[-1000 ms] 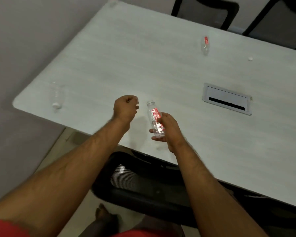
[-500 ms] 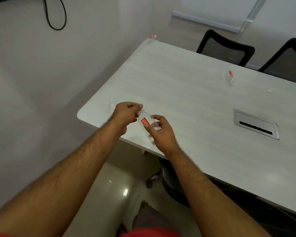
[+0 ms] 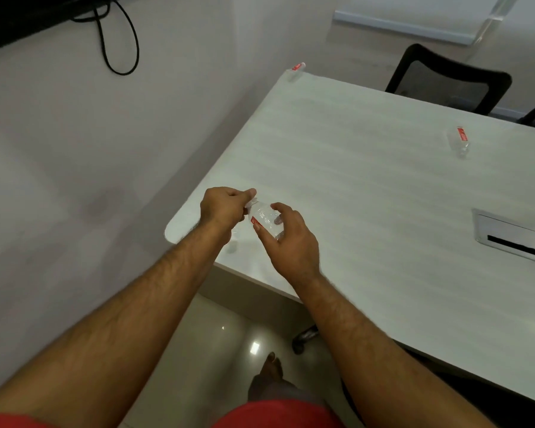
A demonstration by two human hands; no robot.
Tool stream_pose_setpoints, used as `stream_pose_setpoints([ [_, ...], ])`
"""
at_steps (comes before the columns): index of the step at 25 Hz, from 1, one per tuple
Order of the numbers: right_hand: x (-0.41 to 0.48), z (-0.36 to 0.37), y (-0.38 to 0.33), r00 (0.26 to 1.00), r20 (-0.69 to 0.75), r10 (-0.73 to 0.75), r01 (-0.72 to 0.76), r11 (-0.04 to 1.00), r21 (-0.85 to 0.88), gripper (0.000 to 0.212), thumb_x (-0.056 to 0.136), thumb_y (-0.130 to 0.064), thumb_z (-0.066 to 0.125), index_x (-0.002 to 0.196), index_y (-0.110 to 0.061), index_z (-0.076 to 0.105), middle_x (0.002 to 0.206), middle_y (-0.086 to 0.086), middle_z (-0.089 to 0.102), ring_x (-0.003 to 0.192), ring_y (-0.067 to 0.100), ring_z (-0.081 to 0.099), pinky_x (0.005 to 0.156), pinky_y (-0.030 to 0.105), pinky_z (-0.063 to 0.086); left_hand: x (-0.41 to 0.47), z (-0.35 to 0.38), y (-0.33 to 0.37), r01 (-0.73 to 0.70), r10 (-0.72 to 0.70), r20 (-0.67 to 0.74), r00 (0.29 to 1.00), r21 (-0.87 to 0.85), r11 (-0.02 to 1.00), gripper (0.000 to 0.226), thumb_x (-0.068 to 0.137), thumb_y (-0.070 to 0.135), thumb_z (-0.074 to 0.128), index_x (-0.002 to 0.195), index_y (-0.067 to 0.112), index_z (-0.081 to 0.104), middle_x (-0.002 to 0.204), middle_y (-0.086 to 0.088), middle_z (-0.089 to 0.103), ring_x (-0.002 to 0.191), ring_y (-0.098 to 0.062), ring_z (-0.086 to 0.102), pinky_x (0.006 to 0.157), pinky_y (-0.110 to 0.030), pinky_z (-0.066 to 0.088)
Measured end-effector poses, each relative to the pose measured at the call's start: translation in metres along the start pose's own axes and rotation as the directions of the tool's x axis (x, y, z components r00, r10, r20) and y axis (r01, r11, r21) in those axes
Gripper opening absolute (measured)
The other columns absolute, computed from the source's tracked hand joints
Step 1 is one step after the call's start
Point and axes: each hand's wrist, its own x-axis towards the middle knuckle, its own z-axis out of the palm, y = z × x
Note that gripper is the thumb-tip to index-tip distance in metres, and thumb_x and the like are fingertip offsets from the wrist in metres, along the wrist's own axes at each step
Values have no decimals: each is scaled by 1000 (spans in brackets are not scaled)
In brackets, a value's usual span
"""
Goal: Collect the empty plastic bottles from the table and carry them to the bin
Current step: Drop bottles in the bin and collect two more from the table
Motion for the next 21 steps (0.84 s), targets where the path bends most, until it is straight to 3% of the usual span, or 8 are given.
stream_pose_setpoints([
  [2,23,1,0,941,259,220,-303,886,350,49,92,-57,57,130,-26,57,120,1,67,91,18,71,68,29,58,15,-3,2,96,-62,179,982,-188,977,16,88,18,71,97,6,74,91,-8,75,87,-25,71,92,-40,57],
  [4,40,-3,2,770,576,275,-612,574,544,41,97,-48,55,124,-18,61,106,6,71,76,20,71,58,29,56,27,-9,0,145,-50,314,948,-286,947,12,92,13,65,99,10,73,92,-6,75,88,-22,71,99,-41,52],
  [7,50,-7,7,585,791,178,-806,235,543,39,97,-46,54,116,-13,63,88,6,71,60,17,66,48,24,49,36,-11,-5,177,-11,423,906,-355,918,18,97,13,57,108,9,70,100,-7,74,90,-17,72,96,-34,53],
  [10,48,-1,14,468,874,132,-884,61,464,44,95,-49,54,116,-11,63,87,10,71,57,18,65,45,21,48,41,-13,-8,183,14,484,875,-357,916,21,98,12,54,112,6,67,103,-10,73,92,-17,72,89,-28,57],
  [14,46,12,16,411,886,216,-910,45,412,49,95,-50,54,121,-9,61,91,12,72,60,18,66,48,22,50,56,-20,-28,155,-37,491,871,-202,967,25,99,12,53,120,9,65,113,-11,71,99,-20,70,90,-30,55],
  [17,43,29,10,465,769,439,-885,195,423,47,96,-52,52,120,-12,61,99,11,72,75,20,68,61,29,56,71,-19,-50,-79,6,286,958,243,967,27,96,6,51,119,10,66,122,-12,68,104,-23,66,95,-36,53],
  [19,41,45,4,517,661,544,-855,287,432,45,97,-54,50,121,-17,58,108,10,70,88,23,70,70,33,59,82,-20,-63,-252,140,243,960,527,812,34,94,7,55,128,11,61,129,-12,64,115,-29,62,99,-39,51],
  [21,38,56,-3,540,601,589,-839,319,442,42,97,-54,50,120,-19,57,111,10,69,91,24,70,75,36,60,90,-19,-75,-399,224,332,916,711,580,49,93,14,59,141,15,48,141,-13,54,125,-33,54,102,-42,47],
])
